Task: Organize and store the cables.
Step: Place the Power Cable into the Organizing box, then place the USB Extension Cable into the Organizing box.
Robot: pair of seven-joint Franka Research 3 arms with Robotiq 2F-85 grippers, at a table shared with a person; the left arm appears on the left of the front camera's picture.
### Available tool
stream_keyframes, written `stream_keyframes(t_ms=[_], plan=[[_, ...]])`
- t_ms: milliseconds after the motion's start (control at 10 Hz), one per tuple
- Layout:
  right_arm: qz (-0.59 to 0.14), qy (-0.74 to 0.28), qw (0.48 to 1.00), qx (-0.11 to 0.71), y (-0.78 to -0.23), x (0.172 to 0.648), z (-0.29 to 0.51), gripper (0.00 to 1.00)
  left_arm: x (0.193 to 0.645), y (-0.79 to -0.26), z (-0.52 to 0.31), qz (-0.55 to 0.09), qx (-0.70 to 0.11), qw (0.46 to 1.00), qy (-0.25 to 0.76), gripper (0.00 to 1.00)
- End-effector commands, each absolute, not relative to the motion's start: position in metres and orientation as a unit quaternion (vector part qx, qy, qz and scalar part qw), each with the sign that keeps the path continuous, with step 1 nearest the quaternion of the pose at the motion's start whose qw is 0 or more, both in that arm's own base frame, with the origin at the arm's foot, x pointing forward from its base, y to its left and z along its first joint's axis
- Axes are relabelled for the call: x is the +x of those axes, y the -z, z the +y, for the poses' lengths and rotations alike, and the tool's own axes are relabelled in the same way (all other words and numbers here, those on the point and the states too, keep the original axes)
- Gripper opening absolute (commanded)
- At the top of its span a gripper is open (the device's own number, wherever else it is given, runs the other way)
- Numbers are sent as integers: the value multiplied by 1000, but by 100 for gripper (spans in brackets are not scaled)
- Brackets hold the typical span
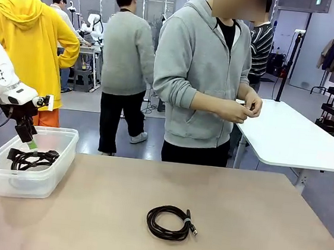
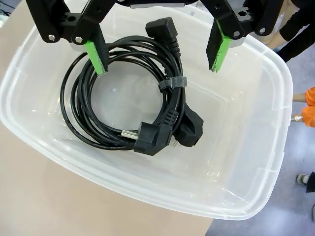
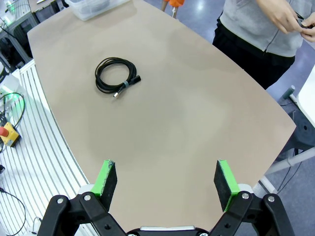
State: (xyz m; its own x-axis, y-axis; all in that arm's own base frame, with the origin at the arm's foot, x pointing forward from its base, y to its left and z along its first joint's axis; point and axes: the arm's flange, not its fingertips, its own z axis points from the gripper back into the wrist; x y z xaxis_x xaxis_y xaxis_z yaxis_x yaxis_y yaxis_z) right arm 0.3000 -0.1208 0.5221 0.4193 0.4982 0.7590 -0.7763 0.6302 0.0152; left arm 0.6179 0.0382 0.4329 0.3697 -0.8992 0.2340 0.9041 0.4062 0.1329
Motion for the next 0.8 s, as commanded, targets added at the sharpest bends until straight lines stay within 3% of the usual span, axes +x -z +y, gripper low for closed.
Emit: stream_keyframes(t_ms=[0,700], plan=[[-366,-384,827,186,-523,298,-120,100,618,-434,41,-134,-6,828,545,100],[-366,-384,827,186,-523,298,-120,100,618,-434,41,-134,-6,828,545,100]])
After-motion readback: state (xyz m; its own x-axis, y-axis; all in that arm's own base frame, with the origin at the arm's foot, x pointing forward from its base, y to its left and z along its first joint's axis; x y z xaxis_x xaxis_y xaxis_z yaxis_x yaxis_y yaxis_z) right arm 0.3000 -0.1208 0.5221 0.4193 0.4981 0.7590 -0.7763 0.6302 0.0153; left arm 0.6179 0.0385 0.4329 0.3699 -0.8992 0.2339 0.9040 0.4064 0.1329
